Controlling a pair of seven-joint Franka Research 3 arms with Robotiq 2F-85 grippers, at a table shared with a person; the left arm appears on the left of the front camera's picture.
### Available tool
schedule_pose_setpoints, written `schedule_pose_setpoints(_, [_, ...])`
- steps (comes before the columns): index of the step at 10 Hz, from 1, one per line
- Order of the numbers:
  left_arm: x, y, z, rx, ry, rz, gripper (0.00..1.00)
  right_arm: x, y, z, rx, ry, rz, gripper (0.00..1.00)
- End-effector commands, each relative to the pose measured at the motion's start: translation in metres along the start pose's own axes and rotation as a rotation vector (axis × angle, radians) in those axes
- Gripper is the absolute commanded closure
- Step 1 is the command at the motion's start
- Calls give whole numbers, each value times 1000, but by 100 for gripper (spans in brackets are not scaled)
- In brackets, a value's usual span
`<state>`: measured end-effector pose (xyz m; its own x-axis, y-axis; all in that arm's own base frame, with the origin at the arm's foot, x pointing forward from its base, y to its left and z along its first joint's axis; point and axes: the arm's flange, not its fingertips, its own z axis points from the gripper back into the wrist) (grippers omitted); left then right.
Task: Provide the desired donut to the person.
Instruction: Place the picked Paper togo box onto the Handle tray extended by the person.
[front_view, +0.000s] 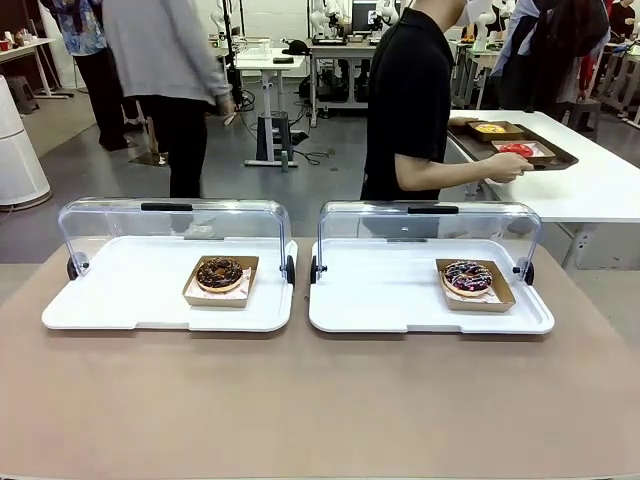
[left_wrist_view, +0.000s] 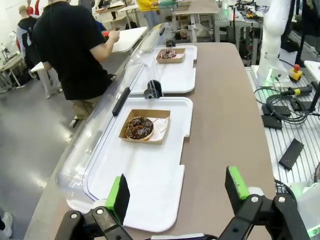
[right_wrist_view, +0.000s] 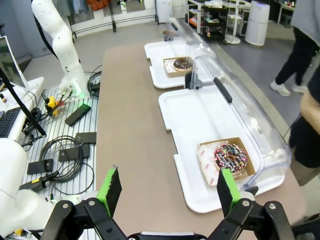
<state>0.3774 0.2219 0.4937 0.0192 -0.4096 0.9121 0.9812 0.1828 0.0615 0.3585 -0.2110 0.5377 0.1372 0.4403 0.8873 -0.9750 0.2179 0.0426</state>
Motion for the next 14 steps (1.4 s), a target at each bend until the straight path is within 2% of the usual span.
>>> schedule_pose_setpoints(1, [-2, 3, -4, 13, 14, 2, 0, 0, 0, -1, 4, -14, 7, 0])
schedule_pose_setpoints(14, [-2, 3, -4, 13, 14, 2, 0, 0, 0, -1, 4, -14, 7, 0])
